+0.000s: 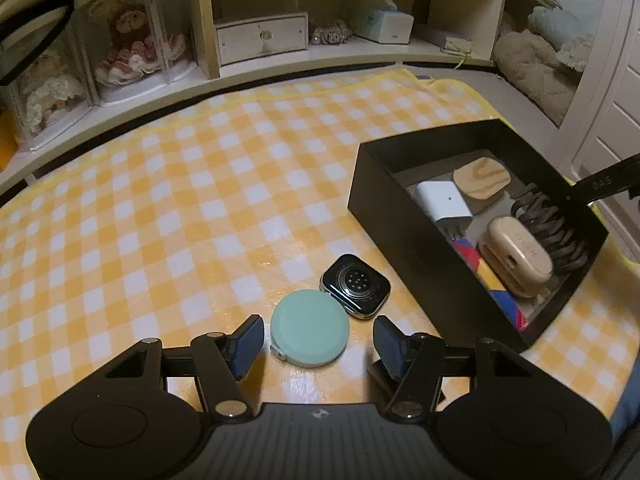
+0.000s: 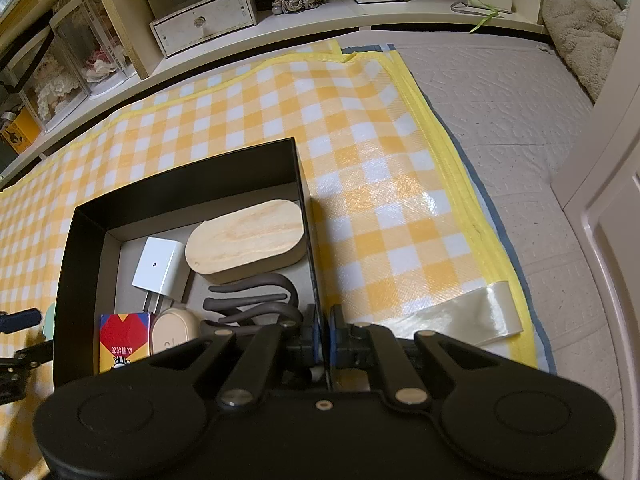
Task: Organize rigid objects
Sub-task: 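Move the left tool to the mint-green round disc, then close the left tool on the green disc and lift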
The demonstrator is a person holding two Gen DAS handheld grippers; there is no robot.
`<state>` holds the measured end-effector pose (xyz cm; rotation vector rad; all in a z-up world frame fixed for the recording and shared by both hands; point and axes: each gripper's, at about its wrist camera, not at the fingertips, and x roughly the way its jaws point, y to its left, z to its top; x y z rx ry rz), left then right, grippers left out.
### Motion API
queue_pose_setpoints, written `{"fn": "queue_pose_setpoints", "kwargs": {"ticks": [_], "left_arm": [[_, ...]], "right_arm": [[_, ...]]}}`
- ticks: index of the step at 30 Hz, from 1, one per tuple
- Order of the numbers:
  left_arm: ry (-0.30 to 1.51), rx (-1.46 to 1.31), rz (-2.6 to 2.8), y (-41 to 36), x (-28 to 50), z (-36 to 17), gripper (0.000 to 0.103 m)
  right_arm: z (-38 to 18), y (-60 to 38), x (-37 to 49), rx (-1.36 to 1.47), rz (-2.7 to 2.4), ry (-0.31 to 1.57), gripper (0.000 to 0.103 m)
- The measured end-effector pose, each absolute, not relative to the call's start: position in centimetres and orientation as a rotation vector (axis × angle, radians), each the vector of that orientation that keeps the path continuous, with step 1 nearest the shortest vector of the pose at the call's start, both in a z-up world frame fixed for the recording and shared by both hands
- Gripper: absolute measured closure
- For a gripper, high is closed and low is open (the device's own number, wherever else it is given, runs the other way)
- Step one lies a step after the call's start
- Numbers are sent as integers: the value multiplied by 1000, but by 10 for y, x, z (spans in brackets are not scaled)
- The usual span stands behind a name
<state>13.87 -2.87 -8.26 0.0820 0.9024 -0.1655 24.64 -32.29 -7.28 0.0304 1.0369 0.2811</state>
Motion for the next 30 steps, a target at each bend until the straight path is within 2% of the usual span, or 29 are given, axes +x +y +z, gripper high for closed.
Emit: {"fn": "queue_pose_setpoints", "kwargs": {"ticks": [6,8,16,23,30], "left_arm": [[910,106,-175,-29,151,-102,43],[897,113,-170,-28,151,-103,52],[889,78,-152,-22,148,-97,52],[779,20,-145,-25,144,-60,52],[684,64,-250,-63,156,-22,52]], "right_arm": [[-73,-322,247,32,281,1038,97],[-73,-321,247,29,280,1039,97],[-74,-321,248,28,279,1043,97],[-74,-322,248,27,285,1043,97],[-74,-322,248,29,285,1043,97]]}}
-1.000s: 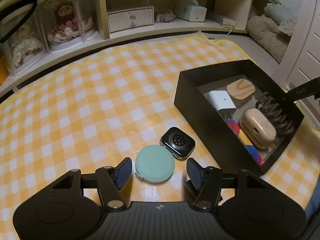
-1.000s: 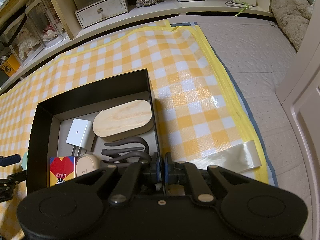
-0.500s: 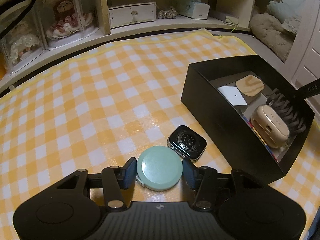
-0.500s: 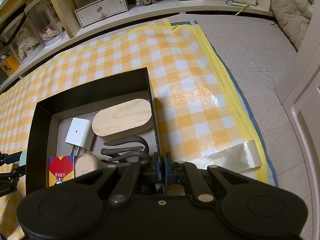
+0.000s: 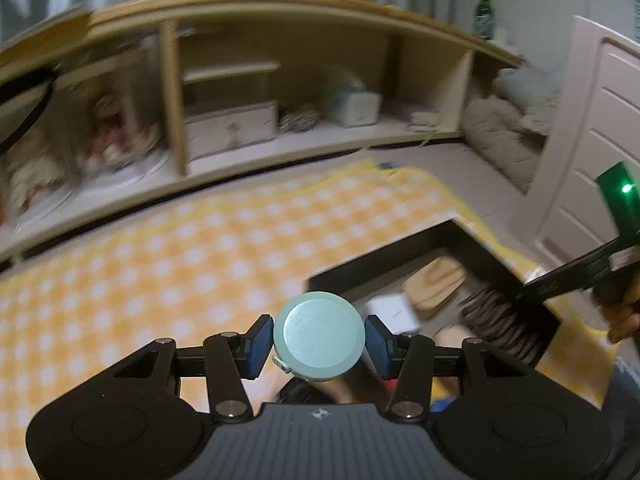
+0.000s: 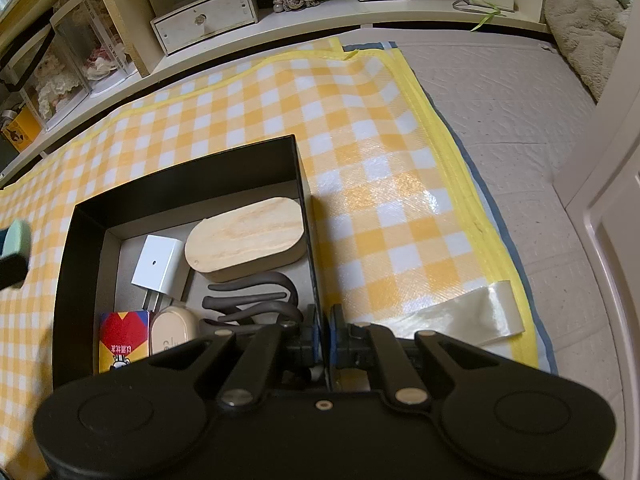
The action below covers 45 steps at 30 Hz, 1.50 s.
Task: Organize rigid objects
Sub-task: 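Close the left tool on the green disc and lift, then carry the green disc with the left tool into the black box and release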
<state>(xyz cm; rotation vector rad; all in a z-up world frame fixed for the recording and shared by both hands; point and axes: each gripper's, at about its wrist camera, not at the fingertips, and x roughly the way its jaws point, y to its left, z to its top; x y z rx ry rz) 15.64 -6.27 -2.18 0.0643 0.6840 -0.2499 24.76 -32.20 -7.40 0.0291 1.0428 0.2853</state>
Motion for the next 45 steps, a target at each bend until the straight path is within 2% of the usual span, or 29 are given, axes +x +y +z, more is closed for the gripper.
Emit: {"fn": "queue_pose_setpoints", "kwargs": {"ticks": [7,16,17,19,33,45], "left_arm": [[681,104,-296,-98,186,-26,52],[696,102,-274,-99,201,-45,51],[694,101,-262,-97,201,-46,37],[687,98,-229,-95,199,-47,19],[770,98,-248,-83,181,-60,19],[837,162,-199,-95,195,-65,19]], "right_arm": [[-74,-322,248,37,288,1043,97],[-74,-323,248,46,293,1044,97],[-74,-323,248,46,294,1044,96],[-74,-324,248,46,294,1045,96],[-74,-324,248,45,294,1044,97],[-74,-324,248,47,294,1045,97]]}}
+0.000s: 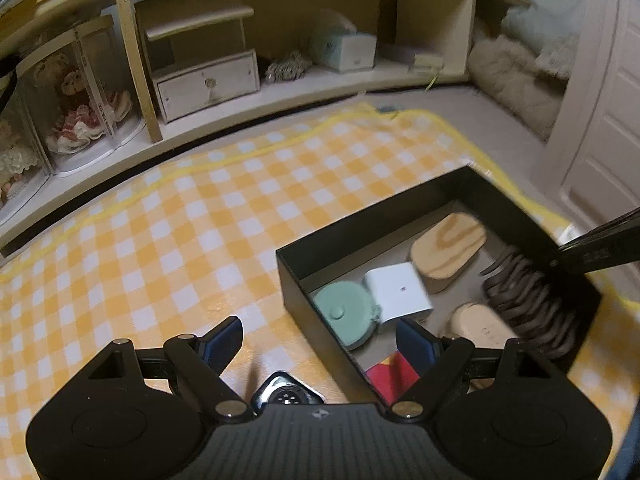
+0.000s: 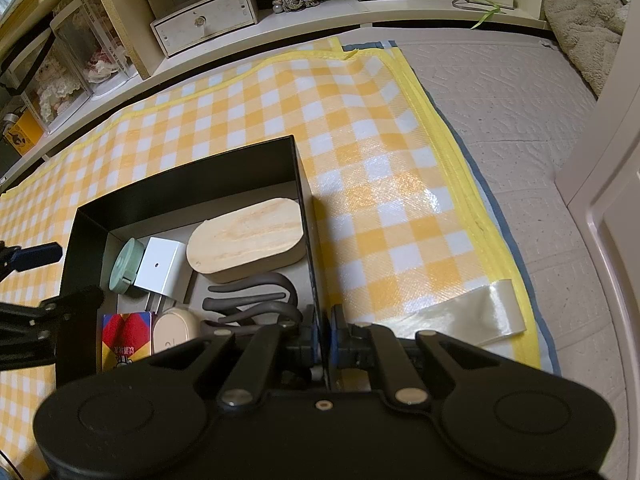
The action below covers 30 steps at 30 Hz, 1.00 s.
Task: Organize rigid objects
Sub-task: 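Carry the green disc with the left tool into the black box and release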
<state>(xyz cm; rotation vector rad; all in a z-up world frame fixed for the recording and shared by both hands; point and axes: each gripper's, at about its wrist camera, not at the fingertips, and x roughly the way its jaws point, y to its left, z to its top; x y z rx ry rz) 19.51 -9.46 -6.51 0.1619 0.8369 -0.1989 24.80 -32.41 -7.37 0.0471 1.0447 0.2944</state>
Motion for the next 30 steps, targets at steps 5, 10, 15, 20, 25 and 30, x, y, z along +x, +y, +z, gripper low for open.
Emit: {"fn": "queue_pose_setpoints", "kwargs": {"ticks": [5,10,15,20,25,30], "left_arm": [[914,250,-163,-107,212,-76,19],[932,261,-111,-109,226,-82,19],[976,265,-105,-110,237,-91,18],[976,215,-122,-109,230,-89,19],[944,168,-145,-106,216,-78,18],[911,120,-181,-106,201,-62,4]], "right_arm": [[-74,-324,248,47,295,1044,96],[-74,-324,248,49,296,1045,96],[-74,-324,248,50,297,1045,96],[-74,-325,248,49,296,1045,96],[-74,-324,248,48,295,1045,96],[-73,-324,248,47,295,1044,96]]}}
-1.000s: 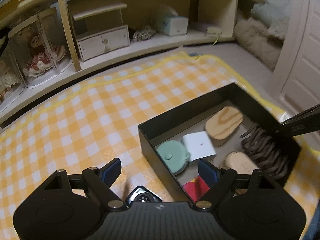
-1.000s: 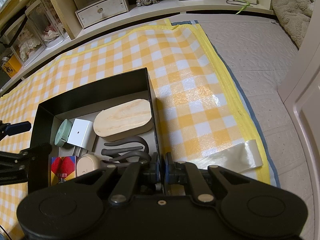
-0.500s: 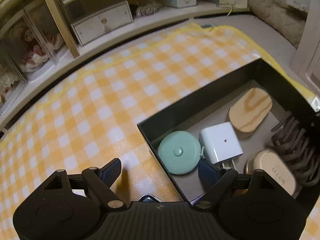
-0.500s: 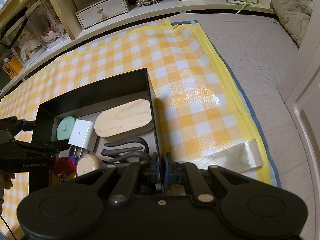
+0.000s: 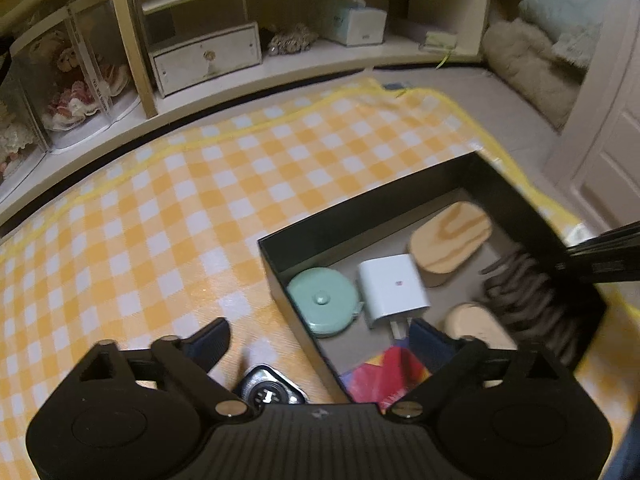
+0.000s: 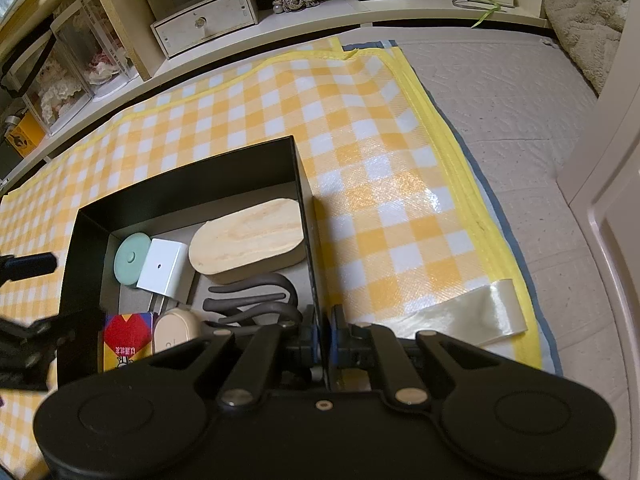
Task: Organize rigid objects
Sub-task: 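Carry the green disc with the left tool into the black box and release, then move the left tool to the black plug charger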
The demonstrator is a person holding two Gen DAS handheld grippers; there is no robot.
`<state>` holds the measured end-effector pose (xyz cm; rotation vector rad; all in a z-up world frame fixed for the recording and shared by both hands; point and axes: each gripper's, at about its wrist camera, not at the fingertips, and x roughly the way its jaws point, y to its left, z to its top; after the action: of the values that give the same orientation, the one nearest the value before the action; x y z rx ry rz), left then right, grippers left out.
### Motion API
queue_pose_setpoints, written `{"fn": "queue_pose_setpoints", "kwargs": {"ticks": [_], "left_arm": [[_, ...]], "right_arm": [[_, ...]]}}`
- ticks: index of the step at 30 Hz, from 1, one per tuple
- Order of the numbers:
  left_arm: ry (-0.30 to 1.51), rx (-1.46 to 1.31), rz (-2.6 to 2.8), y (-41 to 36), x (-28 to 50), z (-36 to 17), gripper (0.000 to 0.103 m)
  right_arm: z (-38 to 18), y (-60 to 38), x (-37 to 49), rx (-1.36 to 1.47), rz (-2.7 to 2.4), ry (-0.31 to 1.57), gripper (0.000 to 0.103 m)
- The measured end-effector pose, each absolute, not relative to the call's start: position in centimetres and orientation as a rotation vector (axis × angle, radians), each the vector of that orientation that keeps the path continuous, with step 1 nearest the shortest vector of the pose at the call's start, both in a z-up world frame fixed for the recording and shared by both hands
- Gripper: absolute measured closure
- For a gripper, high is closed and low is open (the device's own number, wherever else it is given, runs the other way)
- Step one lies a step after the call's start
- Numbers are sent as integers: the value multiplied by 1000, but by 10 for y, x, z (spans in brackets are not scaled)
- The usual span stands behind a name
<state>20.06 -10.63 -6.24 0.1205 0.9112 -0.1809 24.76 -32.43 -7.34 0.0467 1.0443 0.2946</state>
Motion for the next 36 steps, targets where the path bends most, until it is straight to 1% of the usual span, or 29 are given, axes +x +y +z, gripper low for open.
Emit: {"fn": "queue_pose_setpoints", "kwargs": {"ticks": [2,14,24,28,36], "left_arm": [[898,103,-205,-108,194,-55,0],[840,19,-275,-113,150,-23,0],[800,27,-306,-116,123,-3,0],[802,-4,-306,-107,114,-5,0],[861,46,-224,-91,95,-35,0]], "right_arm": [[-74,-325,248,47,295,1044,96],[-74,-325,248,47,295,1044,97],[-73,-325,247,46,296,1045,97],[-74,-325,248,46,295,1044,97],[-74,-325,247,42,292,1047,97]]}}
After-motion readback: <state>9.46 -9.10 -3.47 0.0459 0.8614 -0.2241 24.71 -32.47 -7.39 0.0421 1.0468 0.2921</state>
